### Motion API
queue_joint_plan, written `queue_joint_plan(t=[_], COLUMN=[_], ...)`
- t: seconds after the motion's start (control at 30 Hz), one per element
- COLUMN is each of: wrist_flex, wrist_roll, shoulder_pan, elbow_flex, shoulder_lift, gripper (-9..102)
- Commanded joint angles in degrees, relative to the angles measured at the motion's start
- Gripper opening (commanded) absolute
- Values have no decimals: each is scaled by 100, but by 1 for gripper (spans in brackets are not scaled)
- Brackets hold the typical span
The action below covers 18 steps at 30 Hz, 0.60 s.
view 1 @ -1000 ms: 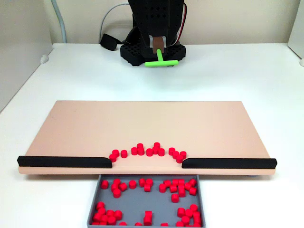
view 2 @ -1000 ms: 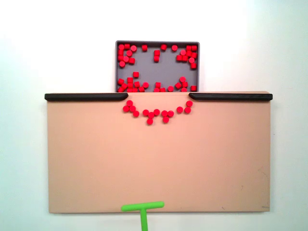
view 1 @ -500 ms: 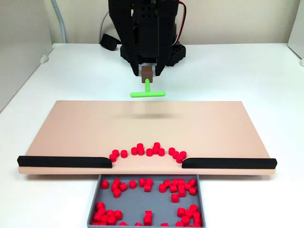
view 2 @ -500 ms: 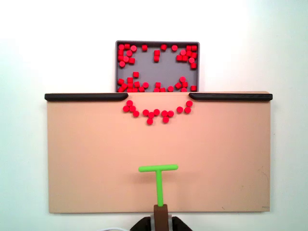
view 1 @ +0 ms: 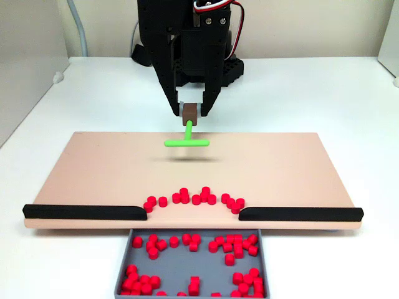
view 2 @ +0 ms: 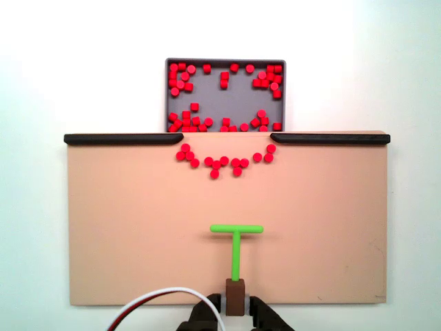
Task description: Push granules from bottom to the grey container
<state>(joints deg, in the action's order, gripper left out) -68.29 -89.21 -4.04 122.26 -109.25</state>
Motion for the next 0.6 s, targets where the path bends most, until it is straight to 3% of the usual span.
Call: queue_joint_plan(t=[0.0, 0.57], wrist_flex=[26, 290], wrist_roll=[35, -70], shoulder_pan=[70, 123], elbow_flex=[-35, -272], shoulder_lift=[9, 378], gripper=[0, 0])
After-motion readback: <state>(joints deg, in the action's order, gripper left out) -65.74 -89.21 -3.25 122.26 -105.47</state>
